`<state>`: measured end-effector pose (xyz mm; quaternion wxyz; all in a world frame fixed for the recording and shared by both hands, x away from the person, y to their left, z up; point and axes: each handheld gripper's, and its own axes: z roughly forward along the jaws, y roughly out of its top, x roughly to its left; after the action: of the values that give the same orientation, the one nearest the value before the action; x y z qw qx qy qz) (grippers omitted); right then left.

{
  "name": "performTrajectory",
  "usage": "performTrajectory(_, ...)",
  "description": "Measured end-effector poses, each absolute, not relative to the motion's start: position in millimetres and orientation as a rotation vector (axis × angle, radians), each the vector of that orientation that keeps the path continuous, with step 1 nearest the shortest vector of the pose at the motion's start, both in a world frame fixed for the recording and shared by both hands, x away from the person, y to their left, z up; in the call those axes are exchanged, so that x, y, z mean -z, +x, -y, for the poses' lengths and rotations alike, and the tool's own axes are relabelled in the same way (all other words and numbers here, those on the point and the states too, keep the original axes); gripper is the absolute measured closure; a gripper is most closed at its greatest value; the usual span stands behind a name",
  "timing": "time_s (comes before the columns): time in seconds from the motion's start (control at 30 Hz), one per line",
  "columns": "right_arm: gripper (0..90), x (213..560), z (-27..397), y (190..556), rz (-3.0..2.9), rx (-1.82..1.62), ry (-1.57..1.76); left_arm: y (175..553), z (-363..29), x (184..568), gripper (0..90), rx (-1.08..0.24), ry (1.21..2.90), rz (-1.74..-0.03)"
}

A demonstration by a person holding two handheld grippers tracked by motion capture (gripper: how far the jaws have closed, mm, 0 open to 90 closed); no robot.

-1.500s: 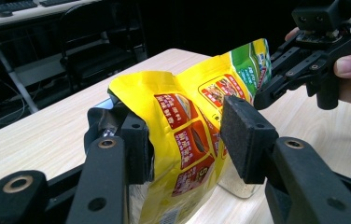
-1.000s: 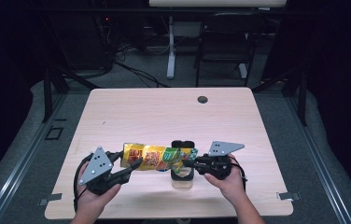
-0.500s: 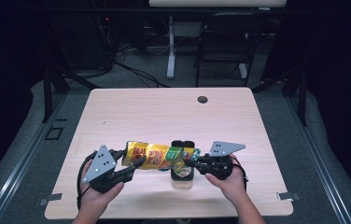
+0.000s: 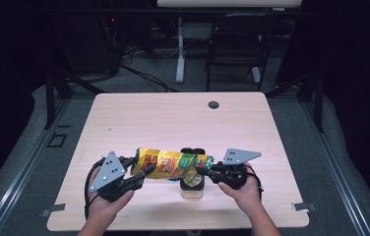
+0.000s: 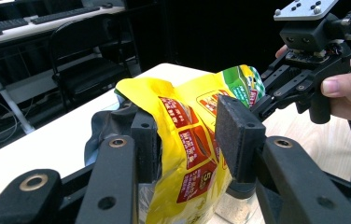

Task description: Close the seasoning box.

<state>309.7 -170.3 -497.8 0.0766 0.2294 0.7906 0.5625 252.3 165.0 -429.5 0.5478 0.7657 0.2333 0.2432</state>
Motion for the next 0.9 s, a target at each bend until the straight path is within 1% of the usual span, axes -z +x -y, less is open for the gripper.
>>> performTrajectory(0.3,86.5,497.9,169.8,308.8,-2.361,-1.675,0.682,253.7,-165.1,429.1,63.8,-0.572,1.808,-0.561)
performTrajectory(0.47,87.5,497.6,169.2,308.0,-2.356,-1.669,0.677,255.2,-165.6,428.9,66.4,-0.573,1.806,-0.569)
performTrajectory(0.6,87.5,497.3,169.4,307.8,-2.352,-1.664,0.678,255.3,-165.9,429.0,71.4,-0.579,1.803,-0.574)
performTrajectory(0.9,87.6,497.4,169.2,307.4,-2.349,-1.668,0.675,256.4,-168.7,429.5,75.2,-0.568,1.798,-0.577)
